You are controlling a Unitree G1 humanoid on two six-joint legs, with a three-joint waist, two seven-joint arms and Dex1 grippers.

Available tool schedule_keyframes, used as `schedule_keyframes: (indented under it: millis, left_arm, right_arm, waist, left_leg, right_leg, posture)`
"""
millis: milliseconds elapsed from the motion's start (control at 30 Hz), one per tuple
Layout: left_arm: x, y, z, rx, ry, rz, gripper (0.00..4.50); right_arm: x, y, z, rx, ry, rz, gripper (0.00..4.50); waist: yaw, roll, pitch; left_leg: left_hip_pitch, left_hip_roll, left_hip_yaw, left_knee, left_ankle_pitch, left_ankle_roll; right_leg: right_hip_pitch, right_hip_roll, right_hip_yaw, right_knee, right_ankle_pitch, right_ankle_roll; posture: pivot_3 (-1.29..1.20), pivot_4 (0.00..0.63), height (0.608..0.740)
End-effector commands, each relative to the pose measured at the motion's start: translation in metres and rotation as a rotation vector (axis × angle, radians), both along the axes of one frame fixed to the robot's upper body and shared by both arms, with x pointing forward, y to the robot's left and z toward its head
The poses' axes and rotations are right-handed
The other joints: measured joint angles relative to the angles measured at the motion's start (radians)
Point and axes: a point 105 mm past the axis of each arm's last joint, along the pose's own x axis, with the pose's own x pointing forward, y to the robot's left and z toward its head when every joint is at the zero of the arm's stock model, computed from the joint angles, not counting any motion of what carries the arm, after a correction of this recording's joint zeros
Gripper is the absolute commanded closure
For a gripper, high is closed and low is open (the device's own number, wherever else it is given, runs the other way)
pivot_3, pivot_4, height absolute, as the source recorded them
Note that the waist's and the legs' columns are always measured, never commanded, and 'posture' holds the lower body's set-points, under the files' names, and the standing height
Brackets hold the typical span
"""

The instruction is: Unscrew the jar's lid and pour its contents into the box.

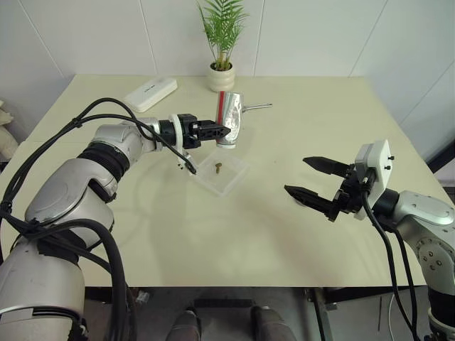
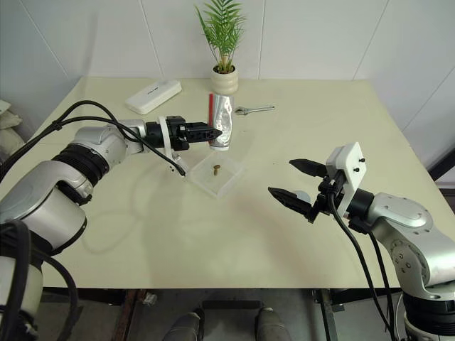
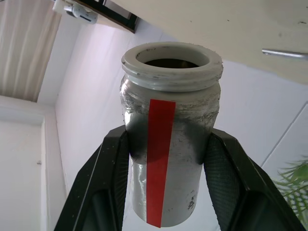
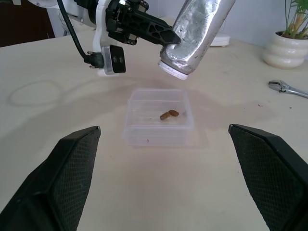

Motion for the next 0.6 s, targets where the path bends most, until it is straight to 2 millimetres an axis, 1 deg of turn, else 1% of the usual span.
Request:
schedule_keyframes:
  millis: [33, 67, 133, 233, 267, 300, 333, 367, 400, 433, 533, 600]
  left_arm:
    - [0.003, 0.022, 0.012, -0.286, 0.303, 0.130, 2.60]
    - [0.003, 0.027, 0.011, -0.372, 0.408, 0.158, 2.60]
    - [0.002, 0.032, 0.009, -0.448, 0.505, 0.189, 2.60]
    - [0.008, 0.051, 0.008, -0.747, 0.707, 0.255, 2.60]
    - [0.013, 0.057, 0.005, -0.876, 0.796, 0.282, 2.60]
    - [0.015, 0.061, 0.002, -0.952, 0.861, 0.300, 2.60]
    - [0.016, 0.064, 0.001, -1.045, 0.937, 0.288, 2.60]
    - [0.016, 0.066, 0.001, -1.101, 0.991, 0.276, 2.60]
    - [0.017, 0.069, -0.004, -1.159, 1.058, 0.278, 2.60]
    - [0.020, 0.076, -0.005, -1.331, 1.172, 0.238, 2.60]
    - [0.024, 0.095, -0.017, -1.635, 1.430, 0.153, 2.60]
    - [0.023, 0.105, -0.028, -1.742, 1.556, 0.128, 2.60]
  right_arm:
    - [-0.003, -0.002, 0.011, -0.015, -0.048, 0.007, 0.00]
    - [-0.004, -0.003, 0.011, -0.016, -0.047, 0.009, 0.00]
    - [-0.004, -0.004, 0.011, -0.020, -0.045, 0.014, 0.00]
    - [-0.004, -0.005, 0.012, -0.028, -0.043, 0.020, 0.00]
    - [-0.003, -0.006, 0.012, -0.031, -0.042, 0.023, 0.00]
    - [-0.003, -0.006, 0.012, -0.033, -0.042, 0.026, 0.00]
    - [-0.003, -0.006, 0.013, -0.036, -0.042, 0.029, 0.00]
    - [-0.002, -0.006, 0.013, -0.038, -0.042, 0.032, 0.00]
    - [-0.002, -0.006, 0.013, -0.038, -0.043, 0.033, 0.00]
    - [-0.001, -0.006, 0.014, -0.042, -0.043, 0.038, 0.00]
    - [-0.001, -0.006, 0.015, -0.047, -0.044, 0.046, 0.00]
    - [-0.001, -0.006, 0.015, -0.053, -0.042, 0.052, 0.00]
  waist:
    - [0.000, 0.000, 0.000]
    - [-0.001, 0.000, 0.000]
    - [0.000, 0.000, 0.000]
    - [0.002, 0.000, 0.000]
    - [0.002, 0.000, 0.000]
    - [0.002, 0.001, 0.000]
    - [0.002, 0.001, 0.000]
    - [0.002, 0.001, 0.000]
    - [0.002, 0.001, 0.000]
    - [0.001, 0.001, 0.000]
    - [0.000, 0.001, -0.001]
    - [-0.005, 0.001, -0.001]
  left_leg:
    - [0.000, 0.000, 0.000, 0.000, 0.000, 0.000]
    - [0.000, 0.000, 0.000, 0.000, 0.000, 0.000]
    - [0.000, 0.000, 0.000, 0.000, 0.000, 0.000]
    - [0.000, 0.000, 0.001, 0.000, 0.000, 0.000]
    - [0.000, 0.000, 0.001, 0.001, 0.000, 0.000]
    - [0.000, 0.000, 0.001, 0.001, 0.000, 0.000]
    - [0.001, 0.000, 0.001, 0.001, 0.000, 0.000]
    - [0.001, 0.000, 0.001, 0.002, 0.000, 0.000]
    - [0.001, 0.000, 0.001, 0.002, 0.000, 0.000]
    - [0.001, 0.000, 0.001, 0.002, 0.001, 0.000]
    - [0.002, 0.000, 0.001, 0.004, 0.001, 0.001]
    - [0.003, 0.000, 0.001, 0.005, 0.001, 0.001]
  right_leg:
    - [0.000, 0.000, 0.000, 0.000, 0.000, 0.000]
    - [0.000, 0.000, 0.000, 0.000, 0.000, 0.000]
    - [0.000, 0.000, 0.000, 0.000, 0.000, 0.000]
    - [0.000, 0.000, 0.000, 0.000, 0.000, 0.000]
    - [0.000, 0.000, 0.000, 0.000, 0.000, 0.000]
    - [0.001, 0.000, 0.000, 0.001, 0.000, -0.001]
    - [0.001, 0.000, 0.000, 0.001, 0.000, -0.001]
    - [0.001, 0.000, 0.000, 0.002, 0.001, -0.001]
    - [0.001, 0.000, 0.000, 0.003, 0.001, -0.001]
    - [0.001, 0.000, 0.000, 0.004, 0.001, -0.001]
    - [0.001, 0.000, 0.001, 0.006, 0.001, -0.002]
    - [0.001, 0.000, 0.001, 0.008, 0.001, -0.002]
  posture:
    - [0.00, 0.150, 0.740]
    - [0.00, 0.150, 0.740]
    - [0.00, 0.150, 0.740]
    - [0.00, 0.150, 0.740]
    - [0.00, 0.150, 0.740]
    - [0.00, 0.150, 0.740]
    - [0.00, 0.150, 0.740]
    - [0.00, 0.150, 0.740]
    - [0.00, 0.150, 0.740]
    - [0.00, 0.150, 0.740]
    - [0.00, 0.150, 0.740]
    - [0.00, 0.150, 0.740]
